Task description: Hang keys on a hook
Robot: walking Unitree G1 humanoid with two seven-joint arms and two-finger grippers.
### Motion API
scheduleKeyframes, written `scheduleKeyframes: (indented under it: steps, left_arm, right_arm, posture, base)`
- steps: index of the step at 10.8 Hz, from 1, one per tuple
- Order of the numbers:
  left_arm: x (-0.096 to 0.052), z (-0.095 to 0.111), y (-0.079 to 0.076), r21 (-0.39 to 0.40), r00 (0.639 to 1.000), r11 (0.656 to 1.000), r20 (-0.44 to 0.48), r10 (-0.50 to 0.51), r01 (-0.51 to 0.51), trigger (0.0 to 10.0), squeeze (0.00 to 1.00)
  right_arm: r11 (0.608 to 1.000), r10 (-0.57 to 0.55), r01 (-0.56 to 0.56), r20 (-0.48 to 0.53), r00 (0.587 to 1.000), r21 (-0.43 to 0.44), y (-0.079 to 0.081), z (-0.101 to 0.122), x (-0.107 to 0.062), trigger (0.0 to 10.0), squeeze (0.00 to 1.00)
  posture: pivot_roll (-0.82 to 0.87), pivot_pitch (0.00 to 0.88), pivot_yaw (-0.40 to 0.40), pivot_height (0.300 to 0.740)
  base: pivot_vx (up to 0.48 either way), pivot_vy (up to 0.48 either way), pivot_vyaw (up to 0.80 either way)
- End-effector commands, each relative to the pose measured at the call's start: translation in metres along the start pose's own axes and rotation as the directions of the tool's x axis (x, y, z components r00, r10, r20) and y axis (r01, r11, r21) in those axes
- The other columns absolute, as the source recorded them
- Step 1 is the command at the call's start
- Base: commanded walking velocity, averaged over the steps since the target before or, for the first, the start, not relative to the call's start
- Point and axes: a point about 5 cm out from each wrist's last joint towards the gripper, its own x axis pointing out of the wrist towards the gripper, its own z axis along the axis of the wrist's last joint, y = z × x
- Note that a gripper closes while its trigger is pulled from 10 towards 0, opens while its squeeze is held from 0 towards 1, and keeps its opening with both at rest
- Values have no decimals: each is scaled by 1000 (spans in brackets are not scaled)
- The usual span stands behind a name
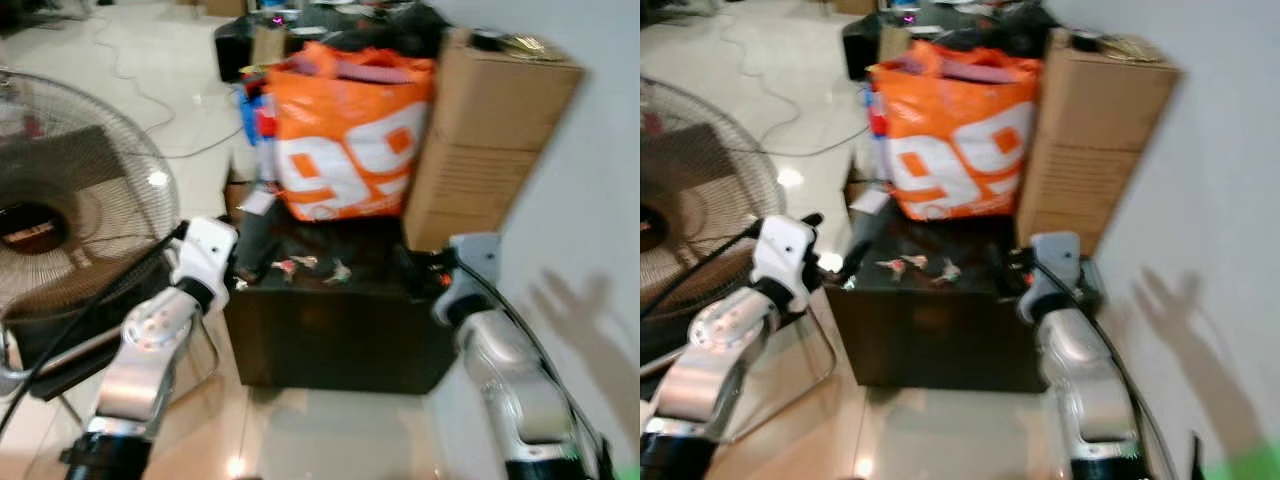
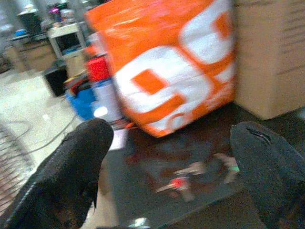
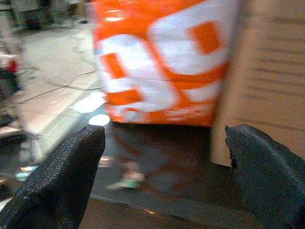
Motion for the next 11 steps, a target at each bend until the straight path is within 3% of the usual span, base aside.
scheduleKeyframes:
  steps: [1, 3, 4, 5, 7, 11]
  left_arm:
    - [3, 5, -3, 3, 1000, 1000, 20, -12, 12, 10000, 0]
    - [2, 5, -3, 5, 1000, 1000, 19, -14, 14, 10000, 0]
    - [3, 5, -3, 5, 1000, 1000, 17, -19, 19, 10000, 0]
    - [3, 3, -5, 6, 999, 999, 7, -43, 43, 10000, 0]
    - [2, 2, -7, 16, 997, 997, -6, -77, 77, 10000, 0]
    - [-5, -3, -11, 15, 995, 995, -24, -99, 99, 10000, 0]
  right_arm:
    - [1000, -17, 17, 14, 1000, -20, -6, 5, 0, 10000, 1000]
    - [1000, -22, 22, 9, 1000, -21, -7, 5, 1, 10000, 1000]
    - [999, -29, 29, -4, 1000, -20, -8, 3, 1, 10000, 890]
    - [999, -41, 40, -56, 998, -20, -11, -3, 0, 10000, 0]
    - [998, -45, 41, -131, 990, -37, -16, -13, 1, 10000, 0]
    - [991, 41, -65, -195, 980, -115, -12, -16, 6, 10000, 0]
  posture:
    - [6, 0, -20, 740]
    - [9, 0, -25, 740]
    - [10, 0, -26, 740]
    - [11, 0, -26, 740]
    - [9, 0, -24, 740]
    - [3, 0, -37, 740]
  base:
    - [352, 0, 0]
    - [352, 0, 0]
    - [352, 0, 0]
    - [352, 0, 0]
    - [347, 0, 0]
    - [339, 0, 0]
